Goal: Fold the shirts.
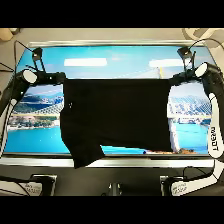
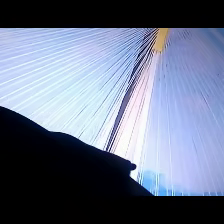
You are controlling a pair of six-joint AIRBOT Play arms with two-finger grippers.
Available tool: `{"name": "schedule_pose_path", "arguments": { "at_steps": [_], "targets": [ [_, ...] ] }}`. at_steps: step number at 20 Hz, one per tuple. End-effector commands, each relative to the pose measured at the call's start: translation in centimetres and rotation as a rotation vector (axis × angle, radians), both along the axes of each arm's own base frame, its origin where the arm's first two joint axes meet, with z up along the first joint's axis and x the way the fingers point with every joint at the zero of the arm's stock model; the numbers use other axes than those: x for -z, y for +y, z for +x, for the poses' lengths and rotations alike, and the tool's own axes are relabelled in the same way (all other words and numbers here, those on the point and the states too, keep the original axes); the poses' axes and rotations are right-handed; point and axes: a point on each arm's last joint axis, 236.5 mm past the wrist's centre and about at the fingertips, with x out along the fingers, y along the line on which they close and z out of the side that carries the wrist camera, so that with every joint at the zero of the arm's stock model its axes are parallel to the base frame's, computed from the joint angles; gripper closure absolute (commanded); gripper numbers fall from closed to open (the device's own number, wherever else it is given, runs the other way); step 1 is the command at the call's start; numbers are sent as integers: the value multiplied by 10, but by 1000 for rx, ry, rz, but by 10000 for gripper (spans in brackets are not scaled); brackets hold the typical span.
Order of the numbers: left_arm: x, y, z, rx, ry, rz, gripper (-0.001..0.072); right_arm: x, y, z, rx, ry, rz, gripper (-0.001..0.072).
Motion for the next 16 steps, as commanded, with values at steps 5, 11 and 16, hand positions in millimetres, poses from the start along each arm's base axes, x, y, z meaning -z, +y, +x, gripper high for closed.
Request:
{"name": "schedule_pose_path", "arguments": {
  "at_steps": [5,11,16],
  "targets": [
    [60,10,-124,270,544,178,687,60,4,-114,-96,516,1,687],
    [102,-5,-170,231,732,58,395,105,41,-158,-126,699,169,533],
    [52,22,-191,191,747,20,205,50,2,-205,-85,807,218,178]
  ]
}}
